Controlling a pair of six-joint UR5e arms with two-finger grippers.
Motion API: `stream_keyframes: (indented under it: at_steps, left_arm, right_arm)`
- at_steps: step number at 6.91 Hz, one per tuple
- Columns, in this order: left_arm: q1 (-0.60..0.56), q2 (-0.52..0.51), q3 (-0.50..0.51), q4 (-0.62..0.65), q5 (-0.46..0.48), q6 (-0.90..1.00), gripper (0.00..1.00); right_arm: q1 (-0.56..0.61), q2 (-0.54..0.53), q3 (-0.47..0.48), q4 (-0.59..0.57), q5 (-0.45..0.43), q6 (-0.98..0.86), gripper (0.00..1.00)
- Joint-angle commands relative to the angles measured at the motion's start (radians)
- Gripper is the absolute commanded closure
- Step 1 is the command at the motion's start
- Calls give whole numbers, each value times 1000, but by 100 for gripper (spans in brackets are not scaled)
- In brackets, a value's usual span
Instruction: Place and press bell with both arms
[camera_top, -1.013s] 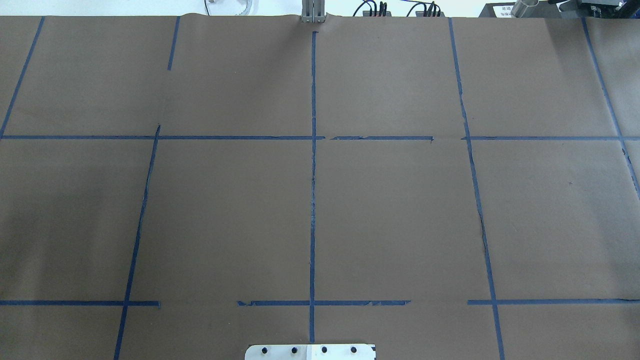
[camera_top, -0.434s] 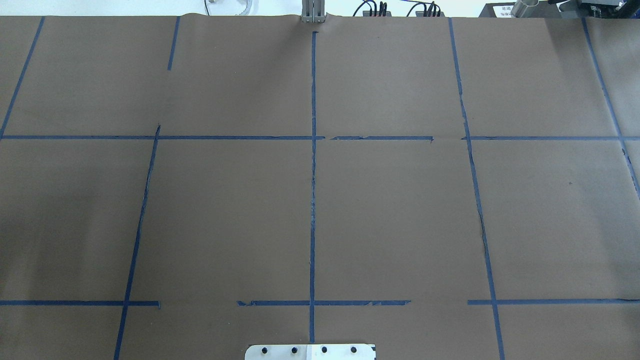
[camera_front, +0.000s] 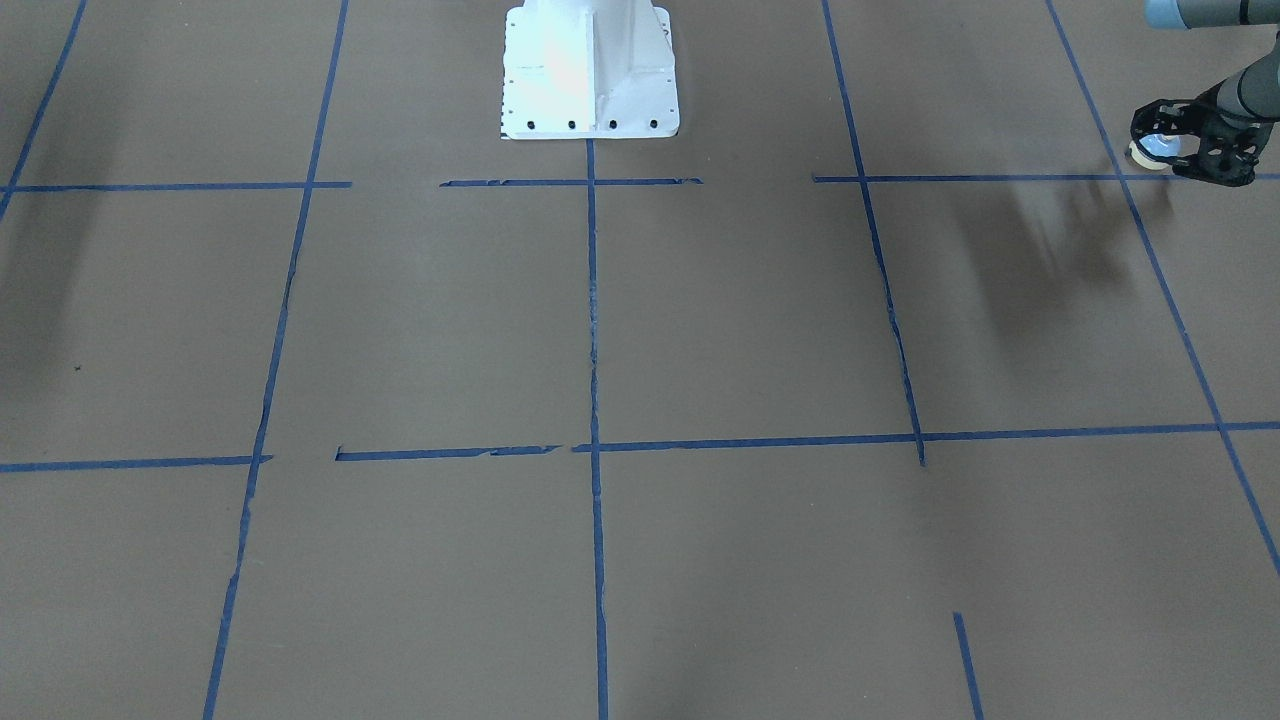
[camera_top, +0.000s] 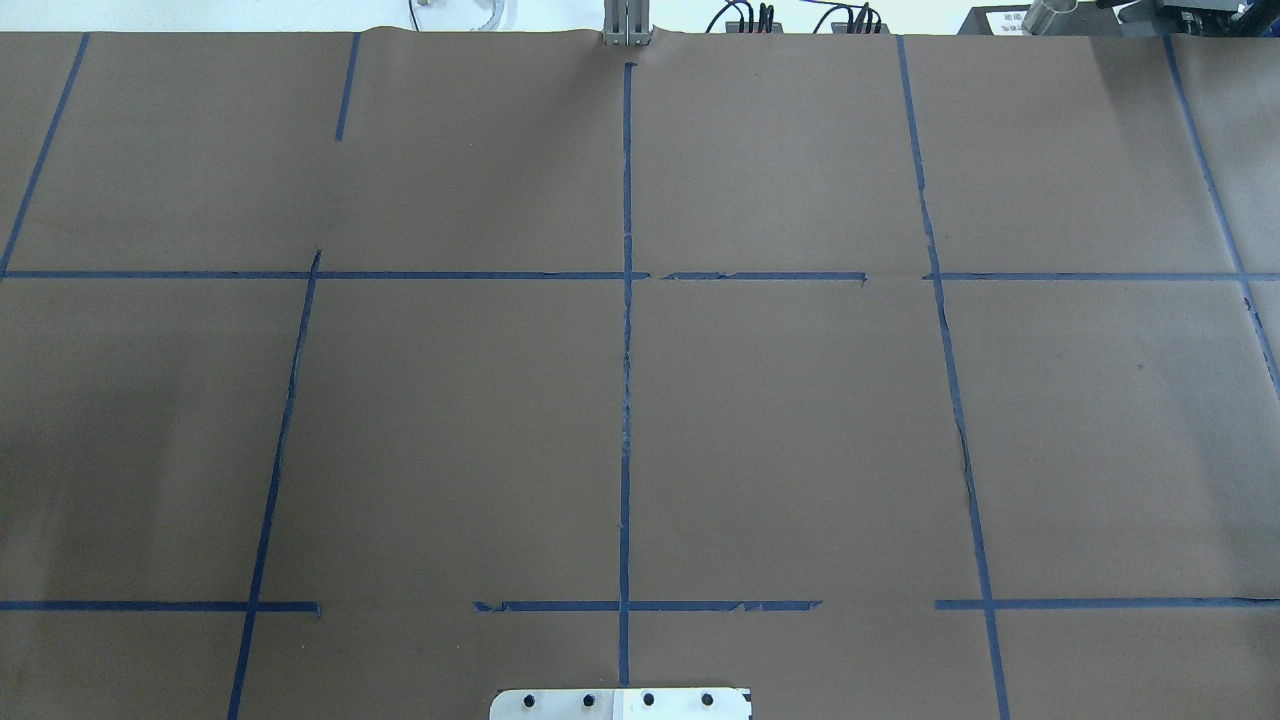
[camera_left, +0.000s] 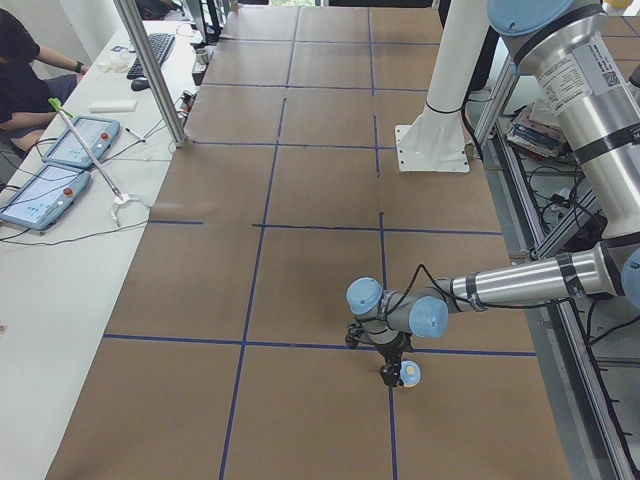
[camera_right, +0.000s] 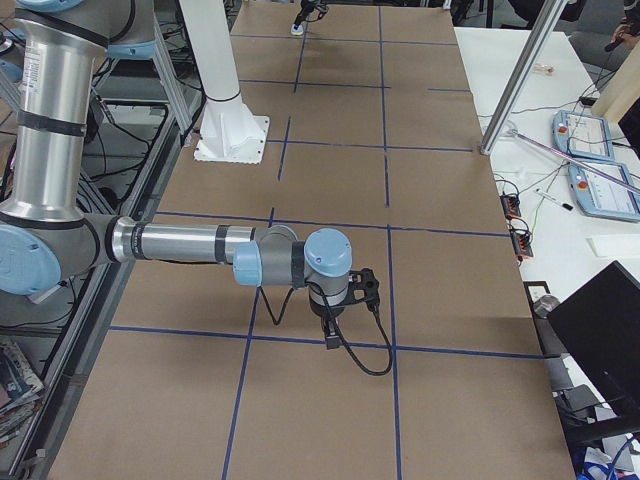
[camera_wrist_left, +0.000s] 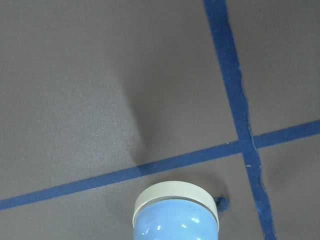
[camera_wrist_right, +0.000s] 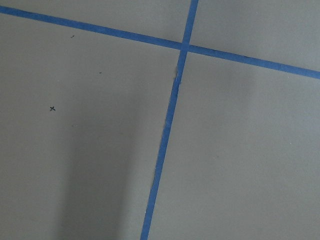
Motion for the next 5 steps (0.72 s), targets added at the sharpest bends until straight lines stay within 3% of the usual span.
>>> stream_keyframes:
  at_steps: [1, 5]
  left_arm:
    - [10, -23, 82, -94, -2, -7, 0]
    - [89, -24, 76, -123, -12, -113, 0]
  right_arm:
    - [-1, 2, 0, 0, -1, 2, 0]
    - [-1, 5, 0, 0, -4, 2, 0]
